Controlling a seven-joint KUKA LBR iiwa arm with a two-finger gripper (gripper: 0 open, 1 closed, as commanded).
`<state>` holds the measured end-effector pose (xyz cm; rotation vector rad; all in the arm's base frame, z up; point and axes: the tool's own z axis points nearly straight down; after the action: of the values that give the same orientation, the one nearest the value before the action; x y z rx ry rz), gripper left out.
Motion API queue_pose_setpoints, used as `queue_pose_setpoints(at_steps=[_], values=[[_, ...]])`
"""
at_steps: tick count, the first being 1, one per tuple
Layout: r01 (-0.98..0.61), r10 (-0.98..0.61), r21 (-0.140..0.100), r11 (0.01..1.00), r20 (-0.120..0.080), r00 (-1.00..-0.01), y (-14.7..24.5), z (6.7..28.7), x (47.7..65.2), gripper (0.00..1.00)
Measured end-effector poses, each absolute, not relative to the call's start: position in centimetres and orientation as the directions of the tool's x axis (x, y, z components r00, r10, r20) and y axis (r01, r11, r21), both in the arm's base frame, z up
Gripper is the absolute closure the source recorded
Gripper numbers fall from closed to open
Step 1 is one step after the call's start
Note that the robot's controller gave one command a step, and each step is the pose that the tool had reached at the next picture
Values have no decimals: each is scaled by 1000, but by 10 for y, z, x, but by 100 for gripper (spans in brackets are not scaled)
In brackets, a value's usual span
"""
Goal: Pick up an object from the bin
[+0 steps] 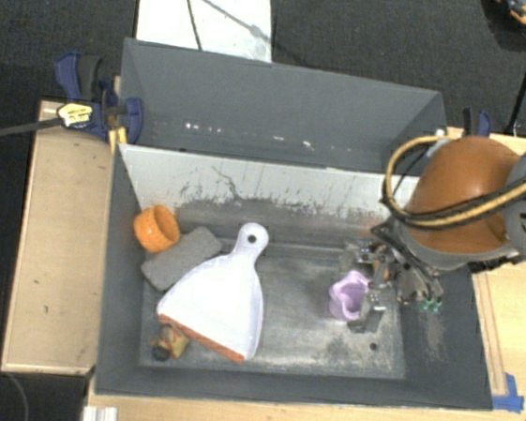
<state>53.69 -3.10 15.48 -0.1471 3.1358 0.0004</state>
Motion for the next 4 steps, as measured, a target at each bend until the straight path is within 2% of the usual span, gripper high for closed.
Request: queue_pose_setpoints(at_steps=[1,2,3,4], values=[[-83,-83,0,997,-6,-997,-39,117,538,0],[-99,-99,0,995,-1,-995,-76,90,538,100],[-98,-98,0,995,-1,-995,-76,90,538,0],[-98,-98,1,995,-1,-995,-76,90,538,0]])
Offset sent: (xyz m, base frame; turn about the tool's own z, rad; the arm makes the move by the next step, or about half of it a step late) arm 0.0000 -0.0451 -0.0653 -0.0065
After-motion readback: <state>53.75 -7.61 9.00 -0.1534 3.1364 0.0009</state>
